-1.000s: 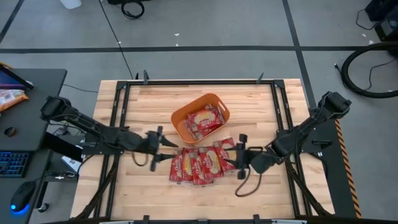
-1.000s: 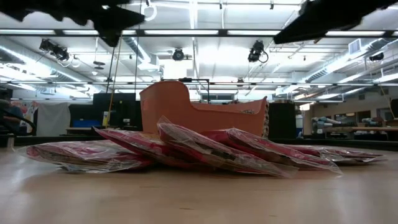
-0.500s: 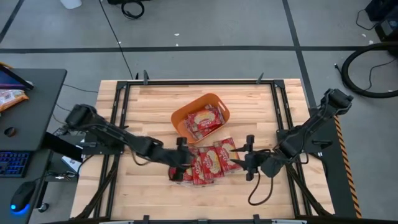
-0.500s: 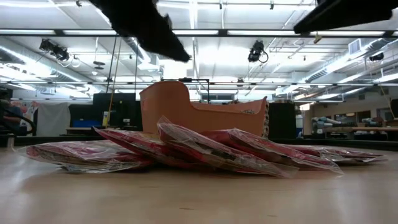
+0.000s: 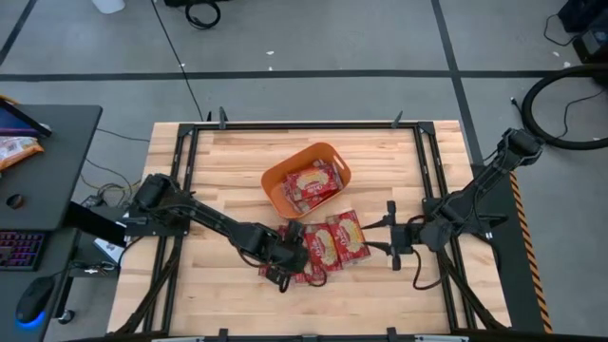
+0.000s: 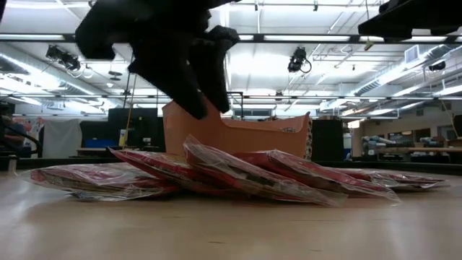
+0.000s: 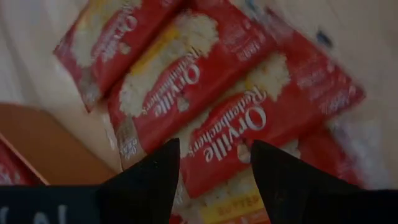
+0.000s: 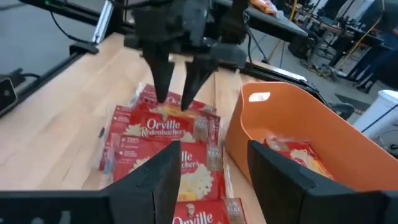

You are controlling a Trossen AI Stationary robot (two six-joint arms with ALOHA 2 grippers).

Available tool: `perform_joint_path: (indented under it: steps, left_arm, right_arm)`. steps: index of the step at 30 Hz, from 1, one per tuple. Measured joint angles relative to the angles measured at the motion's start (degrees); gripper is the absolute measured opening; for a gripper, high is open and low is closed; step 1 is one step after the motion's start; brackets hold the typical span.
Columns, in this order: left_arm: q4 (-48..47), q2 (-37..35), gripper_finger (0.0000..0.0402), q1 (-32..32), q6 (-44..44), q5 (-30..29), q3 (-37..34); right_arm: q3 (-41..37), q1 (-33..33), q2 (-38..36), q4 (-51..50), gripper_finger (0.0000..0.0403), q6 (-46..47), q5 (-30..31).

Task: Sort popcorn bags into baskets
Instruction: Put the pop corn bag into the orange bin

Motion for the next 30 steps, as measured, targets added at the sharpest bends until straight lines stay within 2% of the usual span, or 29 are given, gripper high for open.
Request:
perform_joint_path:
  steps: [4,8,19,23,29,30]
  left_arm:
    - [-1.6,1.2,0.0201,0.0,10.2,0.1,0.0]
    - [-4.1,2.1,0.0201,0.0,16.2,-0.2,-0.1]
    - [-1.3,6.2,0.019,0.4,19.8,-1.0,-0.8]
    - [-0.9,7.6,0.0147,0.0,19.8,-3.1,-0.7]
    - [-2.3,6.8,0.0024,-0.6,14.4,-4.2,0.1]
    - [-2.5,6.6,0.0015,-0.6,13.3,-4.1,0.5]
  right_arm:
    - [-0.6,-0.3,-0.9,0.3,0.0187,1.0,-0.6]
    - [-0.6,-0.5,-0.2,0.7,0.0187,1.3,-1.4]
    - [-0.5,-1.4,0.7,2.1,0.0187,-0.1,-2.2]
    - [-0.5,-1.5,0.9,2.1,0.0187,-0.2,-2.0]
    - [-0.5,-1.5,1.0,2.5,0.0187,-0.5,-2.0]
    - [-0.5,-1.5,1.0,2.4,0.0187,-0.6,-2.0]
